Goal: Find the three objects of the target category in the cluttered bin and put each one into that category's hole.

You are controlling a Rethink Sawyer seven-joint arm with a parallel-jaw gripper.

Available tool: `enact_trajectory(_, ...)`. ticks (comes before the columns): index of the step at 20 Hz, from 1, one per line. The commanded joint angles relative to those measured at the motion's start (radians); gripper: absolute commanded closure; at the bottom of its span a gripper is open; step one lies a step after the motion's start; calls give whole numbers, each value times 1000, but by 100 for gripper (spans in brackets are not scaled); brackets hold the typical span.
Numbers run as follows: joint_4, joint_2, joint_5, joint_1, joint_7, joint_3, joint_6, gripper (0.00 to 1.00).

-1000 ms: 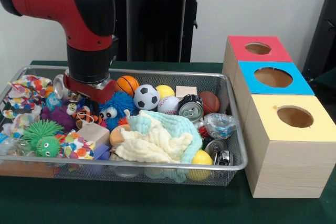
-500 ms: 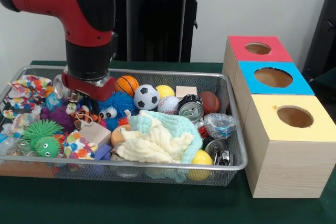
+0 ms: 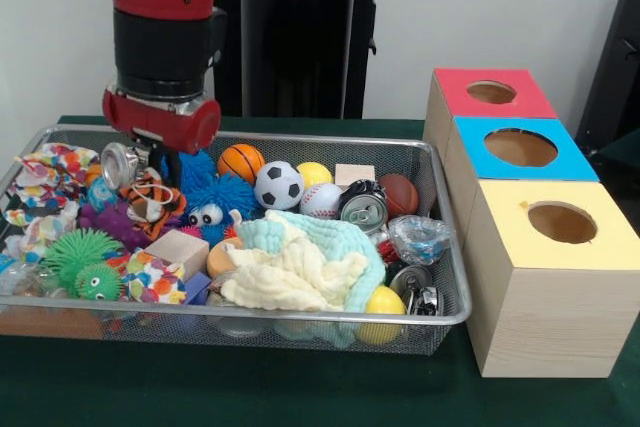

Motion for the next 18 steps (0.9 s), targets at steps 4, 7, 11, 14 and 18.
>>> enact_trajectory(4,62,-82,15,18,-83,117,55,100)
enact_trajectory(7,89,-120,23,42,-61,109,64,100)
enact_trajectory(11,134,-182,41,62,-62,120,76,100)
enact_trajectory(14,162,-214,58,87,-38,114,82,100)
enact_trajectory(18,182,-234,79,129,0,96,84,100)
